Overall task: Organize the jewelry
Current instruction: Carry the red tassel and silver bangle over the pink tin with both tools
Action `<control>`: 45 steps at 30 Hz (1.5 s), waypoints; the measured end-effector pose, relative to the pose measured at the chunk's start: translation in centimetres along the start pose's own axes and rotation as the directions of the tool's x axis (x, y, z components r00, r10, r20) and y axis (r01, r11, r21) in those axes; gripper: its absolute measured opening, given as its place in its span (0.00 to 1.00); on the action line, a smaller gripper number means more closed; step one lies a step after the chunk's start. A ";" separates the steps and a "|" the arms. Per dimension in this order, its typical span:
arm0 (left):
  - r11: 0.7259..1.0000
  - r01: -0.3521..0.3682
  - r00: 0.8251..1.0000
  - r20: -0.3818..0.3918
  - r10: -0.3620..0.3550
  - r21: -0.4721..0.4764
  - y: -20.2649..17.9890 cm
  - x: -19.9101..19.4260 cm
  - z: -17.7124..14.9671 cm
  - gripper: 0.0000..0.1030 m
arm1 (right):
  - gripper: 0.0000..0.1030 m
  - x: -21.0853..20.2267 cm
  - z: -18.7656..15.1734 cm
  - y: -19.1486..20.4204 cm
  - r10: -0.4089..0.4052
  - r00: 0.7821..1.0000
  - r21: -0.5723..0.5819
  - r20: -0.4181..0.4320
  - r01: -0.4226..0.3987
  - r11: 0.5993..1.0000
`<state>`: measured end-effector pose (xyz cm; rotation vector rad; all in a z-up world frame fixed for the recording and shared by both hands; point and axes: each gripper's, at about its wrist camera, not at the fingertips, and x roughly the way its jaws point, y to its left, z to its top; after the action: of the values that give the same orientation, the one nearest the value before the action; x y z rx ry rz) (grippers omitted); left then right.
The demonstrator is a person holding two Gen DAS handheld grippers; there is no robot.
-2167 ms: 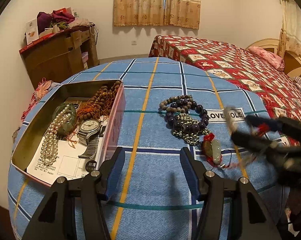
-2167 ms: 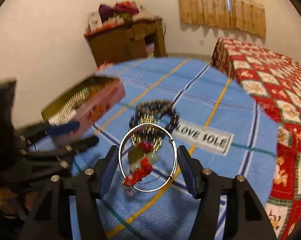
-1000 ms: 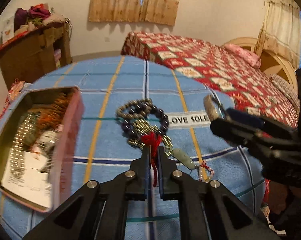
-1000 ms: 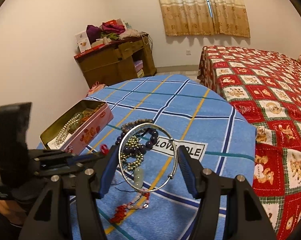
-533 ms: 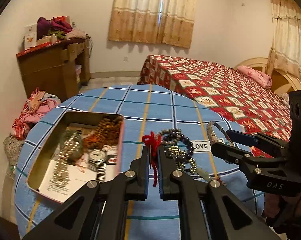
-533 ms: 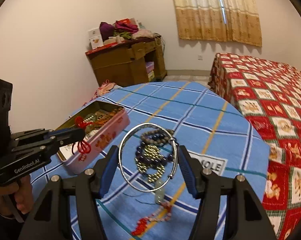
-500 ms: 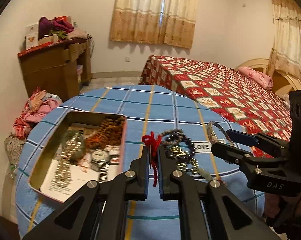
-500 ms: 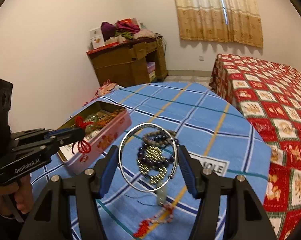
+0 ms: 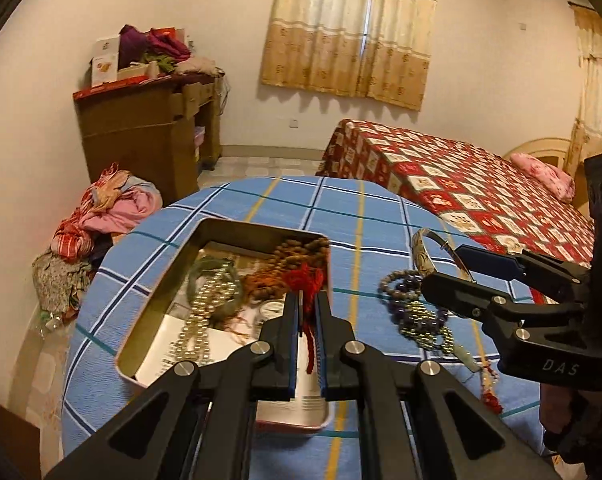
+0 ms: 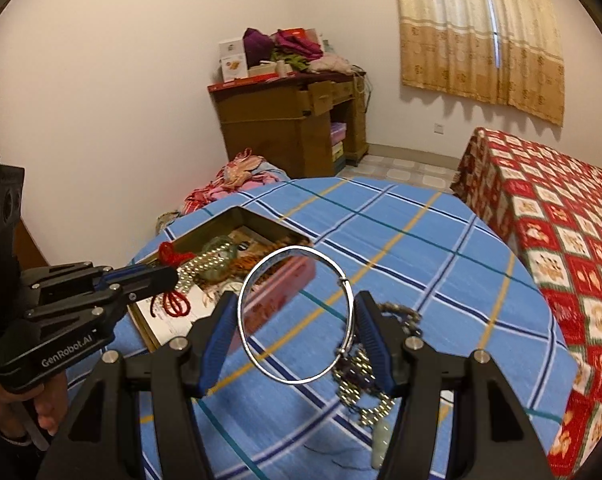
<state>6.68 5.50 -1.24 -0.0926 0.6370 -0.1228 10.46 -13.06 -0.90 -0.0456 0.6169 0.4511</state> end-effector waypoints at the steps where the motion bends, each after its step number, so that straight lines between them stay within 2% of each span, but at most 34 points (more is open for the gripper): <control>1: 1.000 -0.005 1.000 -0.002 0.005 -0.006 0.3 0.1 0.0 0.06 | 0.60 0.3 0.2 0.3 0.004 1.000 -0.006 -0.004 -0.004 1.000; 20: 0.997 -0.070 0.997 -0.030 0.070 -0.030 4.7 1.9 0.5 0.06 | 0.60 4.8 2.2 4.0 0.054 0.998 -0.076 -0.033 -0.057 0.996; 45: 0.993 -0.118 0.992 -0.058 0.116 -0.030 7.0 3.6 0.6 0.06 | 0.60 8.4 2.0 5.0 0.058 0.994 -0.075 -0.093 -0.065 0.995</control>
<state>10.49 11.96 -3.68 -0.0844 0.6992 -0.0018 15.51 -4.91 -3.61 -0.1222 0.6914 0.5351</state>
